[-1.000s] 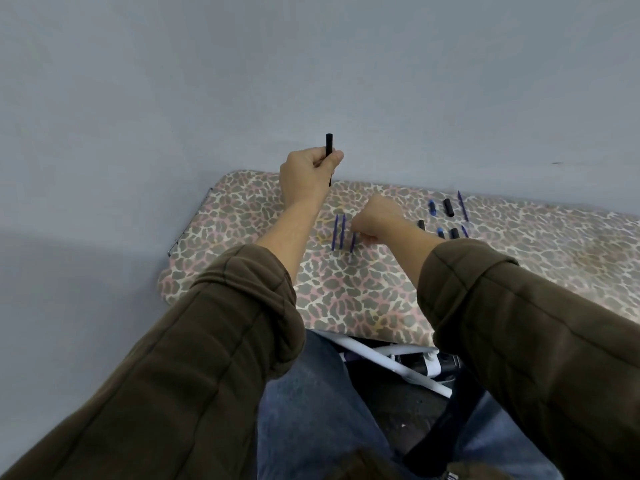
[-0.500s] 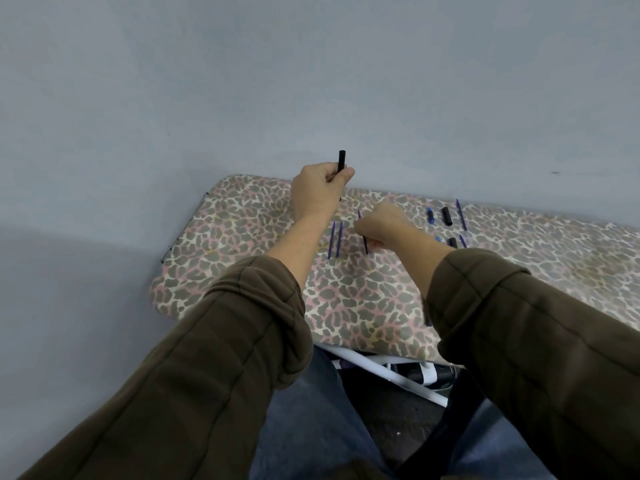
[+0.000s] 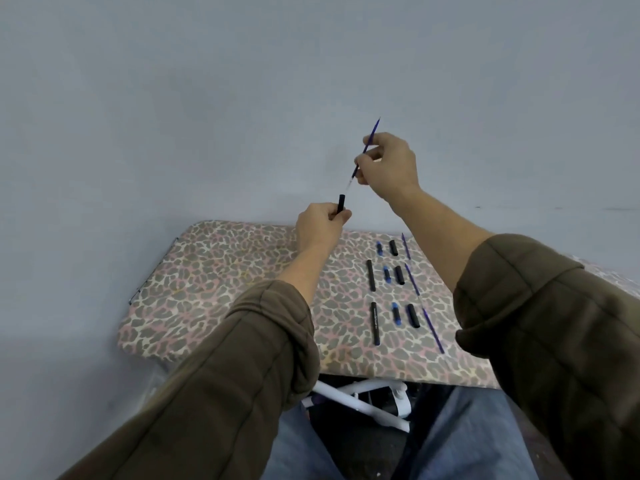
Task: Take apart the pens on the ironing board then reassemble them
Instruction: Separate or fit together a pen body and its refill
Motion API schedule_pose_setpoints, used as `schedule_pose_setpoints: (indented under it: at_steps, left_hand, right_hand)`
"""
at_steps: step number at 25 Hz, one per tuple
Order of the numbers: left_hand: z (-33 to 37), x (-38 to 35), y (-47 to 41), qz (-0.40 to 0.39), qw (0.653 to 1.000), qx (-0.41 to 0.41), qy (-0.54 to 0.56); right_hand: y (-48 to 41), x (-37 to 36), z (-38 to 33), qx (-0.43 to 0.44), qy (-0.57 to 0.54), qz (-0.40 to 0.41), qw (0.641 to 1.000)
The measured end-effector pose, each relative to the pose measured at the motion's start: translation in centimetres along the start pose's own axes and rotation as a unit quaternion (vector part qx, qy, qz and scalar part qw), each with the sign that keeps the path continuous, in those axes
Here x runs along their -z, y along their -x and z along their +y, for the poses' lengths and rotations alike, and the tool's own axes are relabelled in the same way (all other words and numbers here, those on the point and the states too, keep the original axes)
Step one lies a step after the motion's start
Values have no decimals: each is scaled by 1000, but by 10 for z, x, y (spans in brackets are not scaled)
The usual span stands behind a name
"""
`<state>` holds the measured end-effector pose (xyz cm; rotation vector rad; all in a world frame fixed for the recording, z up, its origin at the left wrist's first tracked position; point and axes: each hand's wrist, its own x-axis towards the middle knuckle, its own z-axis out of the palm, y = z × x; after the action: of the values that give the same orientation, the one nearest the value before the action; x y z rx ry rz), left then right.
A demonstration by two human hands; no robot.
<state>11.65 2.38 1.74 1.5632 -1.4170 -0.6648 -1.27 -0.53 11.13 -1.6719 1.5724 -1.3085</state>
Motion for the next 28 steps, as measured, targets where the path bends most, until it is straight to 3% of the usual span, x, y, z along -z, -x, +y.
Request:
schedule_pose_setpoints:
  at_steps: [18,25,28]
  left_hand:
    - [26,-22,15,-18,999,-40,-19]
    - [34,-24,11,-22,999,-41,5]
    - [30,-23,10,-15,999,-37,7]
  right_hand:
    - [12,33,14,32,23,-3,999]
    - [19,26,24,43,74,-57,995]
    - [17,24,27,26,31,-47,998]
